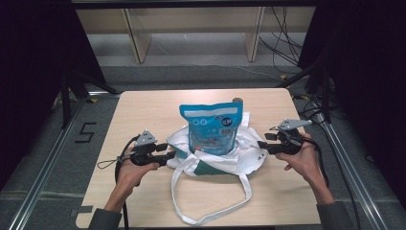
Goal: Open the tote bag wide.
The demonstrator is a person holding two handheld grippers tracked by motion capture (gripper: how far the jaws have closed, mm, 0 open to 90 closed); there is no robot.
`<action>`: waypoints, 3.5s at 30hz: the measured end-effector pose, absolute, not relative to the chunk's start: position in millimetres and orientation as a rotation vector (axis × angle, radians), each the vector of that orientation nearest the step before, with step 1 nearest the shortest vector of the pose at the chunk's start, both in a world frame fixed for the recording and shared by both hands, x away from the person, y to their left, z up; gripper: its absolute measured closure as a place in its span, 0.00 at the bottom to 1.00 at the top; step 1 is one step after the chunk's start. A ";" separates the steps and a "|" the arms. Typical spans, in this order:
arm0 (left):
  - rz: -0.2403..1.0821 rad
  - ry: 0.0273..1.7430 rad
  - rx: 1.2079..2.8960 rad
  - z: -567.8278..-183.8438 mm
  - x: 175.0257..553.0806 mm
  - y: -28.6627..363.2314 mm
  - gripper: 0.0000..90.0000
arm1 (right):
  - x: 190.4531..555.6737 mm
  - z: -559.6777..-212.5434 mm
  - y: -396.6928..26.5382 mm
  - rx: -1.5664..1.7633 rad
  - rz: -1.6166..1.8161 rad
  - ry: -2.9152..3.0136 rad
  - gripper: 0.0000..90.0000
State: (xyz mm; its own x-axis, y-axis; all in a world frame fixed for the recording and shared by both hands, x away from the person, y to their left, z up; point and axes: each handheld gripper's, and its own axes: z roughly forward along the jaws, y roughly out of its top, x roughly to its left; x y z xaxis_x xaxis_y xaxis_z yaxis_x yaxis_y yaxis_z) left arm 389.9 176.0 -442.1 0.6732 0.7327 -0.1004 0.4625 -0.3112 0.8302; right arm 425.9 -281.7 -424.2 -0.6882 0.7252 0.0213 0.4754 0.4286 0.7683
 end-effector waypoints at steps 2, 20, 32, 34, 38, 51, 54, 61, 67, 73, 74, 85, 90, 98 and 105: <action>0.363 0.949 1.968 -443.6 389.4 178.2 0.52 | 423.3 -424.8 -281.0 1.039 1.134 2.356 0.55; 0.361 1.022 1.926 -456.8 377.8 188.8 0.37 | 406.2 -429.1 -285.9 1.050 1.125 2.364 0.47; 0.345 1.034 1.957 -462.4 371.8 195.6 0.33 | 396.5 -433.4 -287.6 1.080 1.119 2.381 0.44; 0.347 1.028 1.964 -464.3 370.7 197.1 0.33 | 395.6 -434.4 -287.4 1.070 1.118 2.367 0.44; 0.341 1.028 1.970 -467.4 368.4 199.0 0.32 | 394.1 -436.2 -287.4 1.061 1.118 2.373 0.44; 0.328 1.049 1.950 -476.6 356.8 196.1 0.31 | 394.6 -447.6 -292.7 1.095 1.106 2.375 0.43; 0.333 1.049 1.948 -478.4 354.9 194.3 0.30 | 395.9 -448.4 -294.5 1.077 1.099 2.385 0.43; 0.341 1.018 1.969 -478.7 347.9 192.4 0.28 | 389.9 -447.9 -293.6 1.096 1.103 2.375 0.42; 0.343 1.020 1.962 -480.3 339.6 195.2 0.27 | 381.4 -447.4 -293.2 1.099 1.136 2.355 0.39; 0.357 1.037 1.917 -482.5 332.8 197.6 0.25 | 370.4 -452.9 -294.4 1.118 1.127 2.353 0.37; 0.363 1.034 1.924 -483.1 332.3 199.0 0.25 | 368.7 -454.1 -295.2 1.117 1.123 2.363 0.37; 0.357 1.069 1.901 -490.2 323.2 203.0 0.24 | 351.2 -469.0 -298.2 1.141 1.079 2.395 0.33; 0.368 1.061 1.916 -494.6 318.6 203.5 0.24 | 343.1 -473.8 -297.7 1.092 1.071 2.405 0.32; 0.375 1.049 1.933 -497.1 309.0 197.4 0.24 | 320.5 -477.5 -297.8 1.125 1.095 2.428 0.33; 0.367 1.014 1.970 -499.0 299.8 192.2 0.24 | 304.6 -485.1 -300.3 1.115 1.079 2.473 0.33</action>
